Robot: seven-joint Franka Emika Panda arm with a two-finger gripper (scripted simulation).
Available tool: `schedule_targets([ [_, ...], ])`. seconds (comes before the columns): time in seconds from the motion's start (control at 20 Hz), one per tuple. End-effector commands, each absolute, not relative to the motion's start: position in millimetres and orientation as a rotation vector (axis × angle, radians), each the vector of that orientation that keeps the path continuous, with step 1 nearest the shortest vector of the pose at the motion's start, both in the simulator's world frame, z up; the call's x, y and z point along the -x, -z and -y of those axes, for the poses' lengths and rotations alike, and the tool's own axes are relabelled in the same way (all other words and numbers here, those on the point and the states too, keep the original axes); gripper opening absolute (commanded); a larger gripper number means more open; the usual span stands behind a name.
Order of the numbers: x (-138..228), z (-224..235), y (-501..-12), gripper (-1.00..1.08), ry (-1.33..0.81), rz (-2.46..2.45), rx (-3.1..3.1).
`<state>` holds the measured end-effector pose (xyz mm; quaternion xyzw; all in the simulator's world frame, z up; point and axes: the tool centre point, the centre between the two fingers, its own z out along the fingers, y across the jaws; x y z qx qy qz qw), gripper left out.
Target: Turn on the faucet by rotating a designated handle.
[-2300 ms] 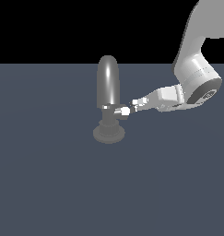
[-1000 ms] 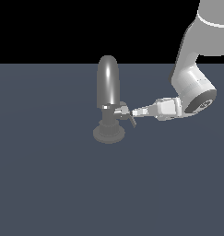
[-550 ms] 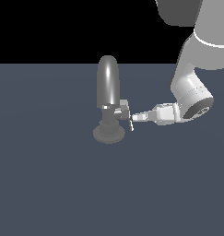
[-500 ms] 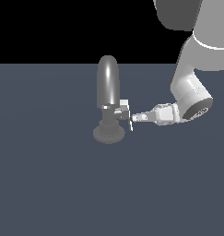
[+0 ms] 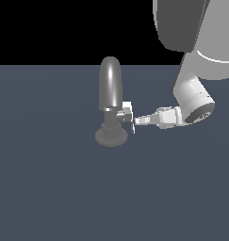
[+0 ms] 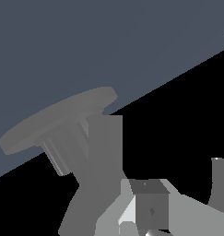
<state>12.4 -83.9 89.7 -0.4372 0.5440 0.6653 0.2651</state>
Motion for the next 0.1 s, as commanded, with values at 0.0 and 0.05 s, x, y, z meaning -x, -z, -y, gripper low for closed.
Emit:
schedule_targets([
  [0.0,-16.8,75.3,-38.5,-1.00,-1.770,-1.540,1.131],
  [0.05,-16.8,75.3,-38.5,-1.00,-1.770,-1.540,1.131],
])
